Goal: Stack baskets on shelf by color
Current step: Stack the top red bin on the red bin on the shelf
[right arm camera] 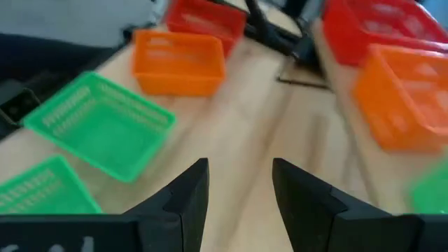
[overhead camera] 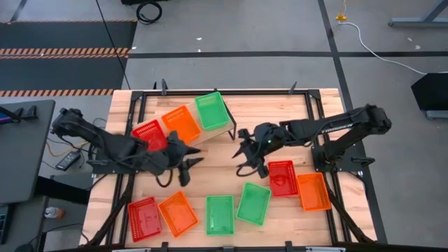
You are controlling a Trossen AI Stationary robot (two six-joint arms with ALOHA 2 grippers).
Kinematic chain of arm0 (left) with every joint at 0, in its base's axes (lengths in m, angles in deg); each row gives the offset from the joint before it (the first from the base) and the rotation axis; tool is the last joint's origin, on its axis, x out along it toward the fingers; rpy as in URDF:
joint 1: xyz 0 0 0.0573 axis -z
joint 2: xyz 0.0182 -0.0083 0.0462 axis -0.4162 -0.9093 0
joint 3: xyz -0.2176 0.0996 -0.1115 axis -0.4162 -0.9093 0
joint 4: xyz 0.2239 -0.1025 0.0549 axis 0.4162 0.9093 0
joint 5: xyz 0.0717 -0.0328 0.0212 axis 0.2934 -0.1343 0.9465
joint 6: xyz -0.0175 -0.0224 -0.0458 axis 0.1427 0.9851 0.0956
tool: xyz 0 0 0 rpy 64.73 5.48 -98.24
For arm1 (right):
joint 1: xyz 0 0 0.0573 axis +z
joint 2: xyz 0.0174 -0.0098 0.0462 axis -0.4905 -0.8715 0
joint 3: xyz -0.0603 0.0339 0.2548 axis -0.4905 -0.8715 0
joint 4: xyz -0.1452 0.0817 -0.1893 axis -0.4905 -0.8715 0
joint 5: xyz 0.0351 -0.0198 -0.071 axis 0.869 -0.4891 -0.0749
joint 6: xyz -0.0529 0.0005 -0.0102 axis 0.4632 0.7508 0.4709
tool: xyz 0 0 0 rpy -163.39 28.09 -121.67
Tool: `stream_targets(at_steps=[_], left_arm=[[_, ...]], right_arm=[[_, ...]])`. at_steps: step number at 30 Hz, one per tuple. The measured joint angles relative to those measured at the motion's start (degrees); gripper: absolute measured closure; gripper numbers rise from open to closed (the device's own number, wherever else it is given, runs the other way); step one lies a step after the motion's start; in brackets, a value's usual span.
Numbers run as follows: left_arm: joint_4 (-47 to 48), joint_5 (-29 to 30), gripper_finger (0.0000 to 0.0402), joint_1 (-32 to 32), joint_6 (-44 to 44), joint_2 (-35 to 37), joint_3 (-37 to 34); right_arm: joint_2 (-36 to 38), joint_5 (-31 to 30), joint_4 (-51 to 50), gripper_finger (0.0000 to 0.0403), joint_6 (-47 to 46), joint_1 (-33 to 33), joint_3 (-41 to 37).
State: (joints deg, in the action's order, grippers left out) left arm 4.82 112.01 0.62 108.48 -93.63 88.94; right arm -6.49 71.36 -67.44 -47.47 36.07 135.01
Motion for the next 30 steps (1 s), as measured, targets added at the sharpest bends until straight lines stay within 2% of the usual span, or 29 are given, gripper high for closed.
stream_targets(at_steps=[4,8,11,14,20,27,30], left_arm=[[-21.73,7.53,0.0272,0.08,-16.11,0.05,-5.48],[-36.78,9.67,0.0282,0.19,-28.28,0.05,-10.76],[-44.15,11.27,0.0285,0.13,-31.45,0.09,-14.37],[-44.73,13.04,0.0285,0.08,-31.55,0.02,-16.66],[-44.15,14.94,0.0285,0.42,-35.13,0.55,-16.05],[-43.49,13.79,0.0285,-1.67,-42.82,2.2,-15.39],[-42.68,12.39,0.0285,-3.04,-42.99,3.82,-15.39]], right_arm=[[-2.34,-0.32,4.15,0.0238,-1.64,1.9,-1.68],[-4.64,-7.96,3.93,0.0238,-2.0,4.02,-1.49],[-5.71,-12.97,2.45,0.0238,-0.92,4.78,-0.98],[-6.0,-13.11,2.37,0.0238,-0.86,4.37,-0.31],[-7.67,-9.65,2.2,0.0238,-4.35,2.31,1.16],[-8.75,-9.27,-13.39,0.0238,-11.25,1.99,4.03],[-8.36,-9.73,-19.91,0.0238,-15.17,1.7,5.12]])
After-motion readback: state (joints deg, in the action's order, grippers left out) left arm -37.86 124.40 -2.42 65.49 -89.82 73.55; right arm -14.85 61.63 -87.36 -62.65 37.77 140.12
